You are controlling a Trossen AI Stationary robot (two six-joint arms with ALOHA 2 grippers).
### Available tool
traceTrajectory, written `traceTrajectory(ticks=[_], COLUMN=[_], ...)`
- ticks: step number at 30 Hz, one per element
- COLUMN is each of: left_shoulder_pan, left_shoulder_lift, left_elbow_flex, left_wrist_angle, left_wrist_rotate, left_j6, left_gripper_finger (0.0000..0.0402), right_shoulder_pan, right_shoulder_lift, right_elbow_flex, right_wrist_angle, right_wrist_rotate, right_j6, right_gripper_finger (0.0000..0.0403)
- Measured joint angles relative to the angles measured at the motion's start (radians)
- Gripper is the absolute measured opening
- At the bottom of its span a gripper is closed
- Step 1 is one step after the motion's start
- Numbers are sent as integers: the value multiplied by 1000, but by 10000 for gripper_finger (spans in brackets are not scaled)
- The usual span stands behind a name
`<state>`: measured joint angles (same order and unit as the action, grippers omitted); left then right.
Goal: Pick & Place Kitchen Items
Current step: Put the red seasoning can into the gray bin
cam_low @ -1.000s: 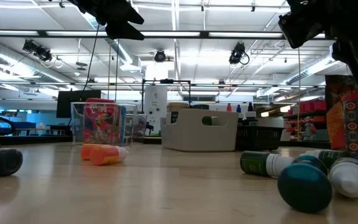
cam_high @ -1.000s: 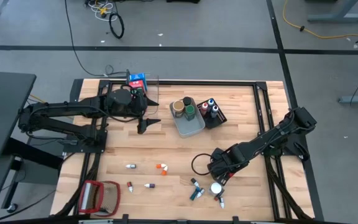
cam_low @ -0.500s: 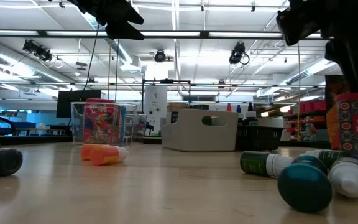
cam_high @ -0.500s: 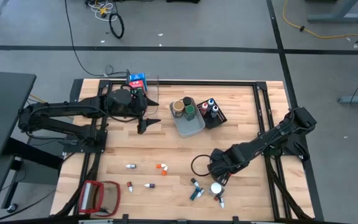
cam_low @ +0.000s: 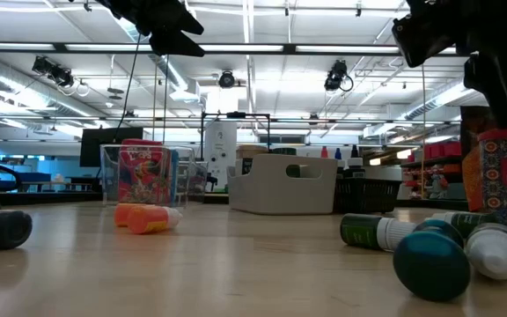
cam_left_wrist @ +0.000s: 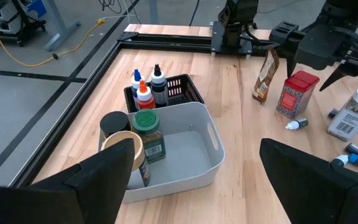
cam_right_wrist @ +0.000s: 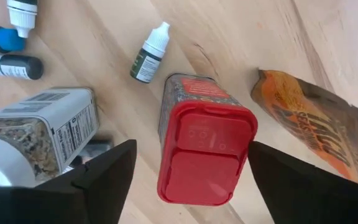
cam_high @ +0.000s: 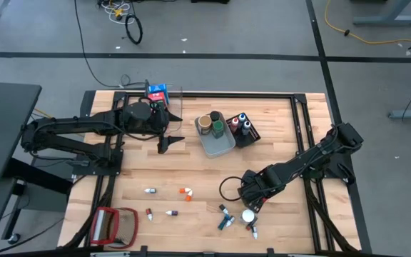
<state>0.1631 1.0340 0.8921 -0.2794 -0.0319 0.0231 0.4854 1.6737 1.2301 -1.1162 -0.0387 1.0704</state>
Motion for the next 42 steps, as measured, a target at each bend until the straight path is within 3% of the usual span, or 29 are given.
traceTrajectory(ticks=[14, 24, 33, 37, 42], left_shoulder_pan=[0, 0, 0, 0, 0], left_shoulder_lift=[0, 0, 0, 0, 0], left_elbow_flex=[0, 0, 0, 0, 0], left_wrist_angle=[1, -1, -10, -10, -10], left_wrist_rotate=[0, 0, 29, 27, 26], left_j6=[0, 2, 18, 18, 18], left_gripper_finger=[355, 355, 355, 355, 355], right_shoulder_pan=[-14, -13, -14, -14, -14], right_shoulder_lift=[-3, 11, 43, 41, 41], right_elbow_flex=[-1, -3, -100, -99, -99], right_wrist_angle=[-9, 30, 85, 93, 116], right_wrist_rotate=[-74, -27, -58, -59, -97], right_j6=[-38, -30, -8, -6, -16], right_gripper_finger=[327, 327, 326, 308, 248])
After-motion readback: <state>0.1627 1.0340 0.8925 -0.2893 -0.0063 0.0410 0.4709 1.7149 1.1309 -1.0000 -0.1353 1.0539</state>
